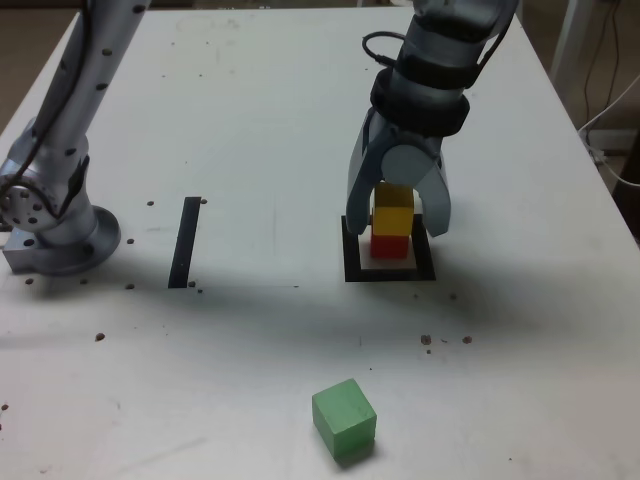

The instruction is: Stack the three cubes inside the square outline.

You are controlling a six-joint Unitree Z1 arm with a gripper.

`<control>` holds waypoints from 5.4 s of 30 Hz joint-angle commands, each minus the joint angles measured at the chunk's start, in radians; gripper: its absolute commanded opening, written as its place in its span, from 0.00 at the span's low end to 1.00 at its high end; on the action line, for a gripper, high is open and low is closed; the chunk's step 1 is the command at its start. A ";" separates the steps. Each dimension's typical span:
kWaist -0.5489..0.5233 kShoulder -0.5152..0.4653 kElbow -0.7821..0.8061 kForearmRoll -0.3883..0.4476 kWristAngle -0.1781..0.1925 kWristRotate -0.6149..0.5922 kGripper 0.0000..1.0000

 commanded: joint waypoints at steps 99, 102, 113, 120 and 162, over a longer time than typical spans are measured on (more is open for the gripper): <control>-0.676 -0.018 0.127 -0.216 0.116 0.050 0.19; -0.676 -0.017 0.127 -0.215 0.115 0.050 0.19; -0.675 -0.039 0.096 -0.152 0.122 0.033 0.19; -0.643 -0.079 -0.002 -0.017 0.135 0.016 0.19; -0.024 -0.129 -0.106 0.144 0.041 -0.004 0.19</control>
